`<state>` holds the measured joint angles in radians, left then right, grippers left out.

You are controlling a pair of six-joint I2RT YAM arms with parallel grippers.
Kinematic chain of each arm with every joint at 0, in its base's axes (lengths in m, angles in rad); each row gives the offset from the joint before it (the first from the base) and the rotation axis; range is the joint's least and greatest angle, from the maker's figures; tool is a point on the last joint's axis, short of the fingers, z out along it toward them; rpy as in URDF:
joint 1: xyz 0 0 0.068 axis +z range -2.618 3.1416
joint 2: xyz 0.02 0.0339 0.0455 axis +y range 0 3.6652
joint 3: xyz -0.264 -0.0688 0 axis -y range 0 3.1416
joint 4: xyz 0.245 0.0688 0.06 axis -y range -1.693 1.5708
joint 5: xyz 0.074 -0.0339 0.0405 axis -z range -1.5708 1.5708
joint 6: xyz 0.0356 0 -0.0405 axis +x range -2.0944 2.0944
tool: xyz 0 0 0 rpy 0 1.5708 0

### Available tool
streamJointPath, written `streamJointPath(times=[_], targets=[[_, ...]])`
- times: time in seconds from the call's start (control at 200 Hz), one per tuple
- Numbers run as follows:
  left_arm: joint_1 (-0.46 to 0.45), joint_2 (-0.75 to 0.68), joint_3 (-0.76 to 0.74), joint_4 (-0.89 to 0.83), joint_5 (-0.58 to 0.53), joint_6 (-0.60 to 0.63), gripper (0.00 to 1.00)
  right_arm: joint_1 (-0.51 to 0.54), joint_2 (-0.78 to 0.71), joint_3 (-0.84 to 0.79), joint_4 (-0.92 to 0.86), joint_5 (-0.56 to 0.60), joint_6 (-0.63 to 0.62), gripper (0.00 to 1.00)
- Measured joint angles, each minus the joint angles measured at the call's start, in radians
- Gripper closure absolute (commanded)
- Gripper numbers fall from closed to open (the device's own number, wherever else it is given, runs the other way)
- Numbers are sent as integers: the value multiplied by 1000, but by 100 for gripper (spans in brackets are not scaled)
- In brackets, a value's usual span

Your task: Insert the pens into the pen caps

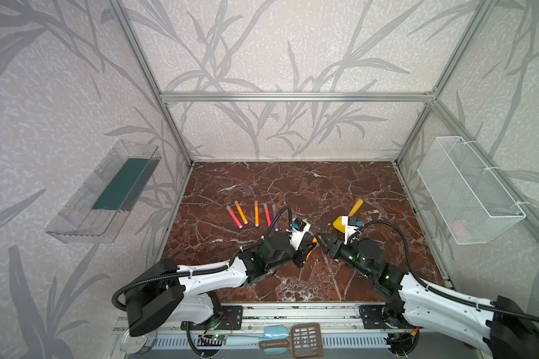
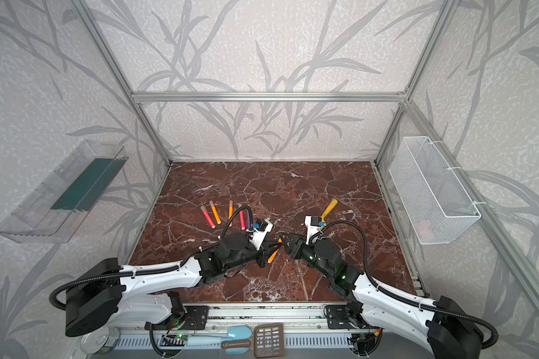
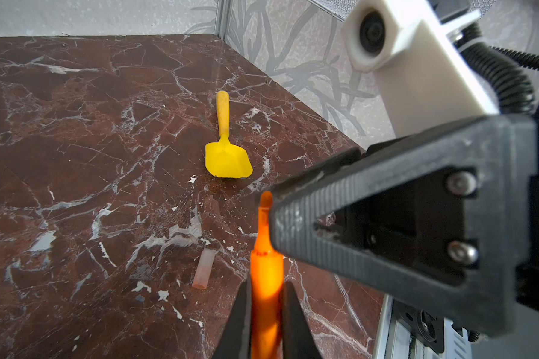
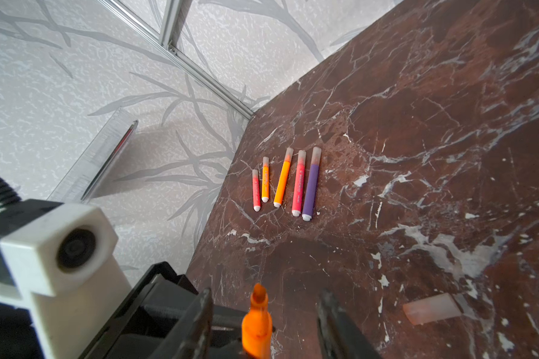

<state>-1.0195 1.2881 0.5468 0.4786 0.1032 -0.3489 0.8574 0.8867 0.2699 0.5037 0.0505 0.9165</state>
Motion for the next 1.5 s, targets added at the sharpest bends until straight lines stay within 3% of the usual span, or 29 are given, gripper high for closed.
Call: streamJointPath(times=[0.255,0.385,0.685,0.77,0.87,0.985,1.499], targets=[[-1,0,0,0,-4,3,100,0,53,27,10,-37,14,72],[-1,0,0,0,-5,5,100,0,55,29,19,-48,21,75],[-1,0,0,5,-10,5,100,-2,64,29,28,-48,37,92],[-1,1,0,6,-15,5,89,-2,64,28,29,-47,38,95],[-1,6,0,11,-16,4,76,-2,64,28,29,-41,38,97],[-1,15,0,13,-19,0,70,-2,61,28,30,-40,38,98],[-1,65,-37,53,-24,-3,71,-1,95,28,51,-41,42,100]])
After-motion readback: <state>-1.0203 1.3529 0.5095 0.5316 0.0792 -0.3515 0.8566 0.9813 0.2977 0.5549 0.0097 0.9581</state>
